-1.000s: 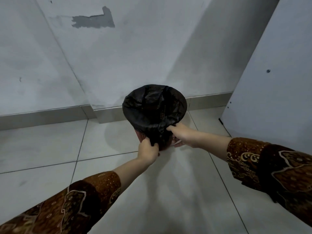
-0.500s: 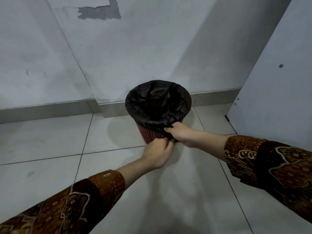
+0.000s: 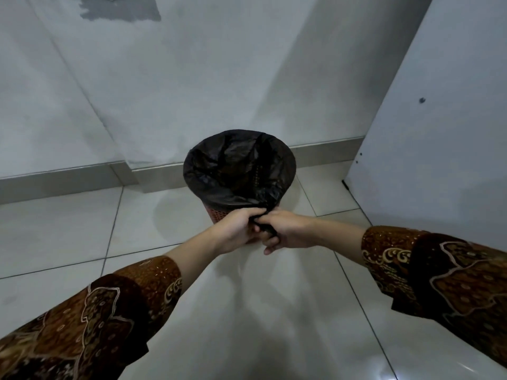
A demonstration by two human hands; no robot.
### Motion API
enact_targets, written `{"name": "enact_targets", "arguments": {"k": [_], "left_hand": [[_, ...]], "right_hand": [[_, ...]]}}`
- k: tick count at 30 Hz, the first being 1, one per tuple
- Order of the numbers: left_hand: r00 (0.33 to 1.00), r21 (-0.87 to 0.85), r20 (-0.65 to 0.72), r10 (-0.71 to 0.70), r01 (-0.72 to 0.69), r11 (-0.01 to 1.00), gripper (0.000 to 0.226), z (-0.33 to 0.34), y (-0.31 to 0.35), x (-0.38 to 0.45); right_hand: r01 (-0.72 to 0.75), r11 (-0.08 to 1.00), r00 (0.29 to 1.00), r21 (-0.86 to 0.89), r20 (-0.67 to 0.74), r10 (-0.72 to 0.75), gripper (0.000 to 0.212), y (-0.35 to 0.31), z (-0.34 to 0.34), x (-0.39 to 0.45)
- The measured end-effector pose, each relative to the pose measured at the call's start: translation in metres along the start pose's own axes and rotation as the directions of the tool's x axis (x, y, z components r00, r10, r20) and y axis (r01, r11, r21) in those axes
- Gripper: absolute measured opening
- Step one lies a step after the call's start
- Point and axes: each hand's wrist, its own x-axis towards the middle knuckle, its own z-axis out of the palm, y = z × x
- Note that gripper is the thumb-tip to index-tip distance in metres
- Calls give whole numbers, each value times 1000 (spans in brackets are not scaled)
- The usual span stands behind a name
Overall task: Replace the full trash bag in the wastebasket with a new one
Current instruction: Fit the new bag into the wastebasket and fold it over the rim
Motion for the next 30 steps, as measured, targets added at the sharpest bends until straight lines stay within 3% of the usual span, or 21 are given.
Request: {"name": "enact_targets", "arguments": {"k": [8, 11, 15, 18, 19, 21, 23, 25, 27, 30], "left_hand": [[998, -130, 46, 48, -41, 991, 27, 1, -3, 0], [988, -65, 7, 152, -152, 986, 23, -2, -13, 2], [965, -30, -96, 243, -246, 969, 18, -3, -21, 6], [944, -25, -209, 254, -265, 964, 16, 0, -22, 7], [930, -14, -250, 268, -280, 960, 16, 2, -21, 7], [908, 8, -304, 288, -299, 954, 14, 5, -20, 8], [904, -15, -332, 270, -291, 957, 9, 9, -17, 8], [903, -45, -352, 246, -279, 959, 7, 14, -14, 6], [900, -36, -362, 243, -274, 961, 7, 16, -13, 5], [939, -61, -289, 184, -210, 976, 17, 18, -11, 3]], "right_hand": [[-36, 992, 996, 122, 87, 25, 36, 2, -29, -4], [-57, 988, 994, 142, 101, 43, 35, 3, -35, -4], [-79, 991, 995, 106, 65, 73, 34, 1, -37, -3], [-13, 998, 992, 65, -122, 21, 26, 3, -30, -1], [63, 998, 970, 0, -235, -62, 20, 6, -28, 0], [232, 925, 863, -301, -375, -339, 11, 12, -30, 0], [317, 727, 790, -609, -256, -558, 22, 18, -33, -1], [338, 603, 769, -723, -158, -620, 19, 21, -32, -1], [359, 677, 782, -643, -189, -594, 12, 18, -28, -1], [296, 940, 926, -171, -191, -326, 28, 10, -20, -1]]}}
